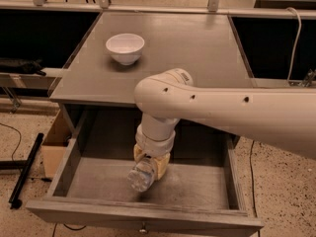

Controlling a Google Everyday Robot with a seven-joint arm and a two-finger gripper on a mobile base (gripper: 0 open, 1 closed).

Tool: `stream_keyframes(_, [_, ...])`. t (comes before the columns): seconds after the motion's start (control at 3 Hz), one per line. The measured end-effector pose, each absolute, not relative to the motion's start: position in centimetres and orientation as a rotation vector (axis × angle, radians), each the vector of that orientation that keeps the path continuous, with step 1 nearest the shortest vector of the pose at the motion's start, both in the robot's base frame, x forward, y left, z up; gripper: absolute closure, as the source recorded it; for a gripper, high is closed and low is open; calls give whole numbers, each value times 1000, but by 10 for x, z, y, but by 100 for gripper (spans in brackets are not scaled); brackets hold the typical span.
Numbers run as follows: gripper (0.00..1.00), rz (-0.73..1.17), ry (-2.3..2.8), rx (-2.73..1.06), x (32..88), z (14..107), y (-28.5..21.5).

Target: Place blue plastic bottle into top drawer

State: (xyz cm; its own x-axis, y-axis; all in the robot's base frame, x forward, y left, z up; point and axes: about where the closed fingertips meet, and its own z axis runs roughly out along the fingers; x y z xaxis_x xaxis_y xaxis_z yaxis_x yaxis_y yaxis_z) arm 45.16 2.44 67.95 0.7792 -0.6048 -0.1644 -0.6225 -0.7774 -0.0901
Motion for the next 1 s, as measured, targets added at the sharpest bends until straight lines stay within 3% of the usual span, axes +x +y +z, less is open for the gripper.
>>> stream_keyframes(0.67, [100, 63, 997, -2772, 455, 680, 26])
stream_keyframes(1.0, [100, 87, 998, -2791, 460, 662, 39])
